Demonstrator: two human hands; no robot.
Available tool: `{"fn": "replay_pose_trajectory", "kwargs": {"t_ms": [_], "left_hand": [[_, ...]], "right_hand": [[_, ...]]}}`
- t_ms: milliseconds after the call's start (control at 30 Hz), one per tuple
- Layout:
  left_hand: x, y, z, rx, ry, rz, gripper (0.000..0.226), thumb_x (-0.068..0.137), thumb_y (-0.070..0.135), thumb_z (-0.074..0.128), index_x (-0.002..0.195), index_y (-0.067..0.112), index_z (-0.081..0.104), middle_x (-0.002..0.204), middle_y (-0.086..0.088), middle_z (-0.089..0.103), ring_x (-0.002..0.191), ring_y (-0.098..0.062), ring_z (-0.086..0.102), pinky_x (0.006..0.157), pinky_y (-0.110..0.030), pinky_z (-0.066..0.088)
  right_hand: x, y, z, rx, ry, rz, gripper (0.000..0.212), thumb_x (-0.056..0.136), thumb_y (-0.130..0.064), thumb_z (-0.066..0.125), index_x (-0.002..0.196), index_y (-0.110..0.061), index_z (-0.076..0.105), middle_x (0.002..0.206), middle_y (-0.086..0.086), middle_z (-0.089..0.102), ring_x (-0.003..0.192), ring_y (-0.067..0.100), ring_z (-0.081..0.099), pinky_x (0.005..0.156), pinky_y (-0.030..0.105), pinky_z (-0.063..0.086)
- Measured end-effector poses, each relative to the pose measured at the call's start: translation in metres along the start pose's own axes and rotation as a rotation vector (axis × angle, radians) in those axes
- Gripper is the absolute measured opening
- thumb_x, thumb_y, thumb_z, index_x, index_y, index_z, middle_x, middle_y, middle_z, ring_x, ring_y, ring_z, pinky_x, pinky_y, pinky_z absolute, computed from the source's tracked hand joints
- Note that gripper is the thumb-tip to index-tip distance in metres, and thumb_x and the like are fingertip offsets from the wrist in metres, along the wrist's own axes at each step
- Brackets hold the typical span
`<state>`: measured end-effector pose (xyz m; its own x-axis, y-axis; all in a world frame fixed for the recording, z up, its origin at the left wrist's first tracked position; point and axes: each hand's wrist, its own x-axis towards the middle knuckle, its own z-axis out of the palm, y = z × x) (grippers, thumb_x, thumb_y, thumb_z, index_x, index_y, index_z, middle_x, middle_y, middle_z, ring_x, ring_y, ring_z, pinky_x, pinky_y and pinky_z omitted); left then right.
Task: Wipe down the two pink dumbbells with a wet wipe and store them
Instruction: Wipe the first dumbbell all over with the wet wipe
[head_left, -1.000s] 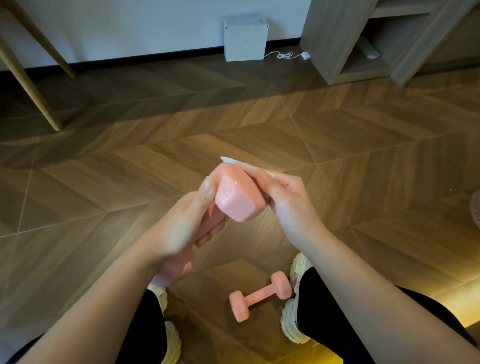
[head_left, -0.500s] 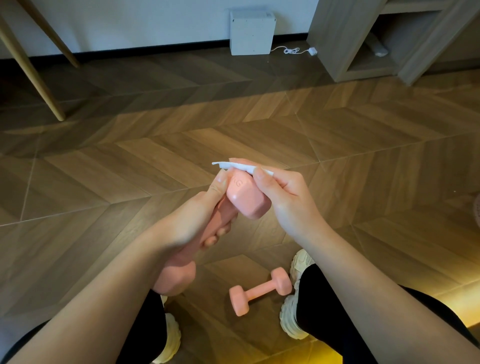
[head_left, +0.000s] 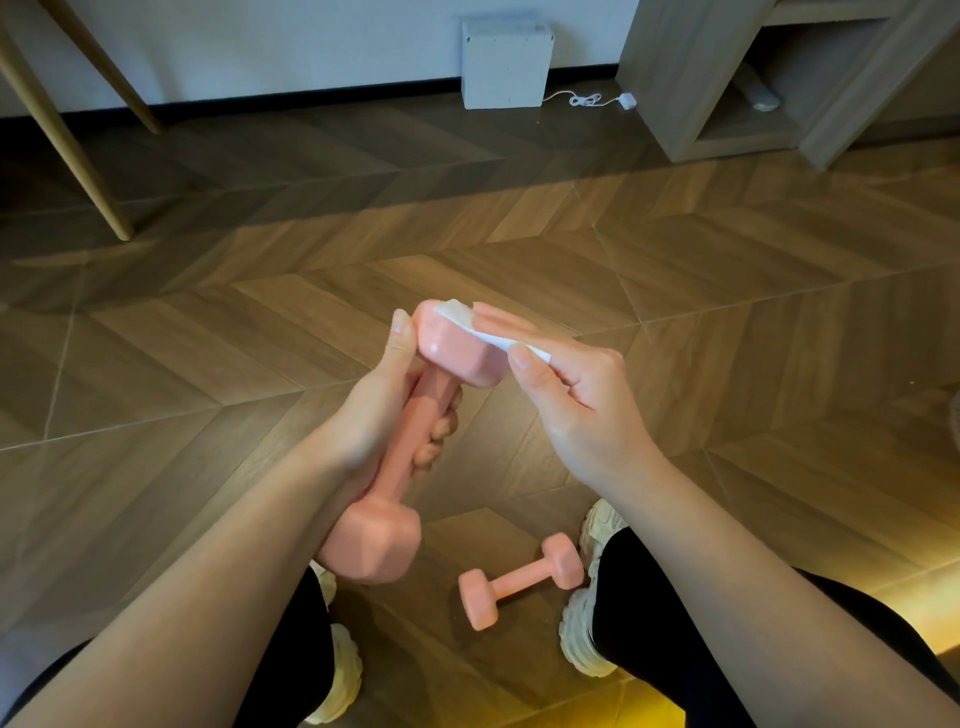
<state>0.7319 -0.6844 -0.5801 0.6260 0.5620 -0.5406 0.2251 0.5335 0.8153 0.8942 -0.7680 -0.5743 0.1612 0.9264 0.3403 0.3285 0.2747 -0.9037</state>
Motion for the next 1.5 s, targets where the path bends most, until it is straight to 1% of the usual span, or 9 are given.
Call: {"fn": "replay_pose_trajectory", "kwargs": {"t_ms": [233, 400, 500, 600, 733, 867, 933, 1033, 1500], "left_hand": [[0.001, 0.001, -0.006, -0.102, -0.049, 0.035, 0.089, 0.082, 0.089, 0.011, 0.069, 0.015, 0.058, 0.056, -0.004, 0.044, 0.039, -0.017, 0.034, 0.041, -0.022, 0.032], [0.003, -0.003, -0.002, -0.048, -0.128, 0.182, 0.089, 0.079, 0.091, 0.017, 0.083, 0.019, 0.069, 0.057, -0.005, 0.049, 0.036, -0.016, 0.035, 0.037, -0.023, 0.032], [0.002, -0.008, 0.005, 0.019, -0.191, 0.336, 0.072, 0.088, 0.085, 0.023, 0.122, 0.040, 0.067, 0.062, -0.014, 0.051, 0.037, -0.014, 0.037, 0.036, -0.020, 0.033], [0.001, -0.015, 0.006, 0.188, -0.096, 0.256, 0.079, 0.086, 0.085, 0.029, 0.085, 0.019, 0.073, 0.049, -0.007, 0.046, 0.041, -0.020, 0.037, 0.041, -0.037, 0.028], [0.001, -0.017, 0.002, 0.129, -0.023, 0.240, 0.088, 0.080, 0.091, 0.026, 0.112, 0.021, 0.068, 0.055, 0.001, 0.046, 0.041, -0.011, 0.036, 0.040, -0.026, 0.026], [0.002, -0.007, 0.000, 0.126, 0.012, 0.286, 0.100, 0.068, 0.099, 0.032, 0.093, 0.005, 0.058, 0.057, -0.006, 0.043, 0.047, -0.012, 0.033, 0.044, -0.032, 0.024], [0.001, -0.001, 0.000, 0.248, 0.018, 0.319, 0.107, 0.069, 0.097, 0.036, 0.097, -0.002, 0.062, 0.059, -0.016, 0.050, 0.054, -0.017, 0.040, 0.047, -0.042, 0.028], [0.000, 0.003, -0.005, 0.577, 0.032, 0.355, 0.073, 0.077, 0.088, 0.033, 0.069, 0.024, 0.066, 0.052, 0.008, 0.052, 0.052, -0.011, 0.041, 0.053, -0.037, 0.030], [0.001, -0.002, -0.018, 1.515, -0.028, 0.397, 0.075, 0.065, 0.098, 0.024, 0.090, 0.034, 0.053, 0.073, 0.012, 0.059, 0.067, -0.002, 0.052, 0.055, -0.030, 0.033]], "right_hand": [[-0.004, 0.000, -0.004, -0.129, 0.080, 0.095, 0.029, 0.103, -0.010, 0.044, 0.111, -0.007, 0.072, 0.085, -0.037, 0.061, 0.084, -0.015, 0.059, 0.077, 0.003, 0.038], [-0.001, 0.000, -0.005, 0.032, 0.083, 0.239, 0.035, 0.104, -0.013, 0.041, 0.096, -0.018, 0.075, 0.104, 0.018, 0.073, 0.111, 0.019, 0.066, 0.088, 0.020, 0.045], [0.002, -0.005, -0.006, 0.135, 0.058, 0.314, 0.032, 0.105, -0.011, 0.041, 0.115, -0.006, 0.071, 0.123, 0.008, 0.069, 0.112, 0.014, 0.064, 0.091, 0.026, 0.046], [-0.001, -0.007, -0.006, 0.115, 0.021, 0.278, 0.033, 0.103, -0.015, 0.042, 0.121, -0.003, 0.068, 0.125, 0.009, 0.068, 0.121, 0.014, 0.061, 0.102, 0.033, 0.047], [-0.007, -0.024, -0.006, 0.118, 0.015, 0.177, 0.058, 0.102, -0.003, 0.043, 0.087, -0.049, 0.074, 0.076, -0.008, 0.073, 0.076, 0.014, 0.063, 0.070, 0.006, 0.044], [-0.009, -0.016, -0.012, 0.045, 0.051, 0.231, 0.046, 0.105, -0.008, 0.042, 0.103, -0.040, 0.074, 0.101, 0.024, 0.065, 0.094, 0.036, 0.062, 0.078, 0.043, 0.050], [-0.008, -0.007, -0.015, 0.100, 0.014, 0.347, 0.031, 0.105, -0.013, 0.043, 0.124, -0.014, 0.067, 0.122, 0.016, 0.068, 0.118, 0.025, 0.062, 0.090, 0.031, 0.052], [-0.003, -0.003, -0.021, 0.239, -0.162, 0.524, 0.037, 0.101, -0.033, 0.051, 0.129, -0.014, 0.065, 0.105, -0.014, 0.072, 0.096, 0.005, 0.065, 0.085, 0.015, 0.046], [-0.013, 0.011, -0.004, 0.412, -0.267, 1.029, 0.055, 0.075, -0.032, 0.074, 0.121, -0.004, 0.062, 0.121, 0.023, 0.066, 0.106, 0.031, 0.064, 0.108, 0.052, 0.043]]}}
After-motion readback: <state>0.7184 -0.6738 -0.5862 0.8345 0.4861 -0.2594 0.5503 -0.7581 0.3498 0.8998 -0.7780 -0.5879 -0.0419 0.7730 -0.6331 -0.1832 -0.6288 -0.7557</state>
